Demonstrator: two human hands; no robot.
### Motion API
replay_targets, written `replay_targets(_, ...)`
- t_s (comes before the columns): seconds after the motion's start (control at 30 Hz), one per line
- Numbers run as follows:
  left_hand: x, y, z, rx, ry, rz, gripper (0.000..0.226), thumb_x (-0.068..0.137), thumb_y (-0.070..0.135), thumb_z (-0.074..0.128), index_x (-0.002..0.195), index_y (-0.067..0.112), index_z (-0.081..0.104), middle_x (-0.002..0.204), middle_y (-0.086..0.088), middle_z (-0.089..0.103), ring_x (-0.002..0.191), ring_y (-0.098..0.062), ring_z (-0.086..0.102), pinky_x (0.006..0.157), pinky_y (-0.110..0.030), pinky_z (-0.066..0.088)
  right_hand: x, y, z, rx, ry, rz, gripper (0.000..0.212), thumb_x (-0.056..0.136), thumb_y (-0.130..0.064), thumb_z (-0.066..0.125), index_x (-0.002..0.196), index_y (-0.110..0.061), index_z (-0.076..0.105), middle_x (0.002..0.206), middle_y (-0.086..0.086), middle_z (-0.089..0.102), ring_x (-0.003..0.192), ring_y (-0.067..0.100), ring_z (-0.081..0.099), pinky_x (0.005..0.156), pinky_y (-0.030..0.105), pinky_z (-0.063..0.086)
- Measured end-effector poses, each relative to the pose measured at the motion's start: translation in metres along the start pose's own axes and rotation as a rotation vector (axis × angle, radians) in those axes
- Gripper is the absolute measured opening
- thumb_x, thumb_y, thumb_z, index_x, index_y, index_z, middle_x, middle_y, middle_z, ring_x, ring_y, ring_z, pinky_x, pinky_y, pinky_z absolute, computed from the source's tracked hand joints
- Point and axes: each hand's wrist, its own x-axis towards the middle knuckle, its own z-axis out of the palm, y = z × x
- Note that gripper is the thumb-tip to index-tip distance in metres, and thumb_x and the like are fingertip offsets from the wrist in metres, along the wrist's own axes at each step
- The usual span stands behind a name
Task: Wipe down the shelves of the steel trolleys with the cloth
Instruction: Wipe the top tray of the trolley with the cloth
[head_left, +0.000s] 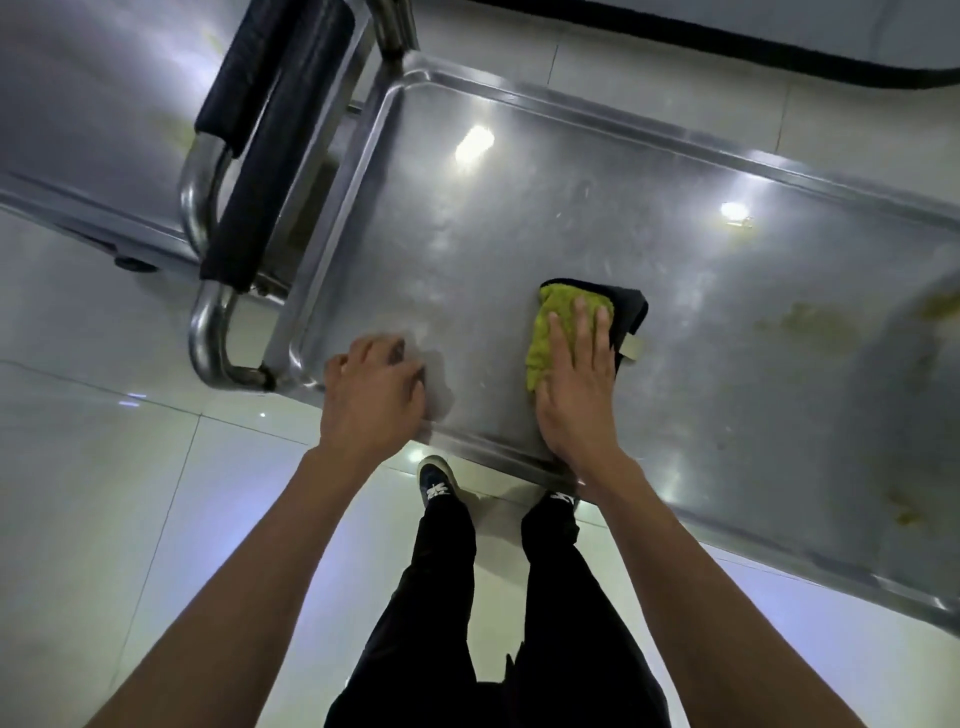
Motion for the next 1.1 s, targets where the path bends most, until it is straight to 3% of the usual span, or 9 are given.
replay_targets(0.23,-0.007,-0.028,-0.001,0.021,-0.136,0.185,0.063,0.085,0.066,0.055,0.141,0.038,0.047,0.16,0.001,0.026,0.146,-0.027,0.022,0.115,-0.058,0.021,0.038,-0.061,0.031,-0.014,-0.014,-0.089,0.069,0.092,-0.01,0.046,0.157,-0.013,0.021,0.165,0.013,0.001,0.152,0.035,-0.007,0.12,0.056,0.012)
replay_targets(0.3,-0.009,-0.038,-0.003,0.013,-0.122,0.2,0.07,0.08,0.064,0.063,0.142,0.036,0.046,0.158,0.0,0.029,0.145,-0.023,0.021,0.116,-0.058,0.023,0.048,-0.076,0.037,-0.005,-0.008,-0.078,0.067,0.095,-0.009,0.045,0.157,-0.016,0.021,0.166,0.009,0.0,0.152,0.032,-0.008,0.12,0.055,0.011)
replay_targets(0.4,-0.018,-0.06,-0.001,-0.042,0.031,0.223,0.061,0.071,0.053,0.081,0.125,0.03,0.063,0.142,-0.004,0.047,0.133,-0.028,0.038,0.109,-0.052,0.036,0.059,-0.092,0.045,0.02,-0.002,-0.058,0.065,0.096,-0.01,0.044,0.157,-0.018,0.021,0.166,0.007,0.0,0.152,0.03,-0.009,0.121,0.054,0.01)
replay_targets(0.47,-0.021,-0.072,0.003,-0.064,0.064,0.219,0.053,0.07,0.052,0.083,0.115,0.028,0.066,0.137,-0.003,0.05,0.129,-0.029,0.041,0.106,-0.051,0.038,0.063,-0.1,0.048,0.045,-0.001,-0.071,0.063,0.097,-0.01,0.044,0.156,-0.018,0.023,0.166,0.007,0.001,0.152,0.029,-0.009,0.121,0.054,0.009)
replay_targets(0.7,-0.031,-0.086,0.018,-0.049,0.126,0.182,0.048,0.075,0.051,0.078,0.115,0.028,0.065,0.133,-0.002,0.051,0.126,-0.03,0.045,0.103,-0.048,0.037,0.077,-0.126,0.061,0.114,0.009,-0.112,0.057,0.097,-0.01,0.047,0.152,-0.017,0.035,0.166,0.005,0.008,0.153,0.028,-0.005,0.123,0.047,0.006)
replay_targets(0.97,-0.031,-0.086,0.02,0.009,0.138,0.195,0.051,0.073,0.045,0.082,0.118,0.022,0.072,0.127,-0.01,0.062,0.122,-0.036,0.055,0.101,-0.053,0.044,0.104,-0.19,0.089,0.077,-0.121,-0.326,0.053,0.096,-0.014,0.052,0.148,-0.018,0.042,0.165,0.007,0.014,0.152,0.033,0.0,0.12,0.054,0.016)
replay_targets(1.1,-0.029,-0.086,0.023,0.014,0.151,0.19,0.051,0.074,0.051,0.079,0.118,0.026,0.07,0.127,-0.007,0.06,0.119,-0.035,0.054,0.099,-0.051,0.044,0.101,-0.178,0.084,0.076,-0.103,-0.353,0.048,0.098,-0.016,0.048,0.146,-0.017,0.045,0.164,0.007,0.019,0.153,0.032,0.005,0.121,0.05,0.017)
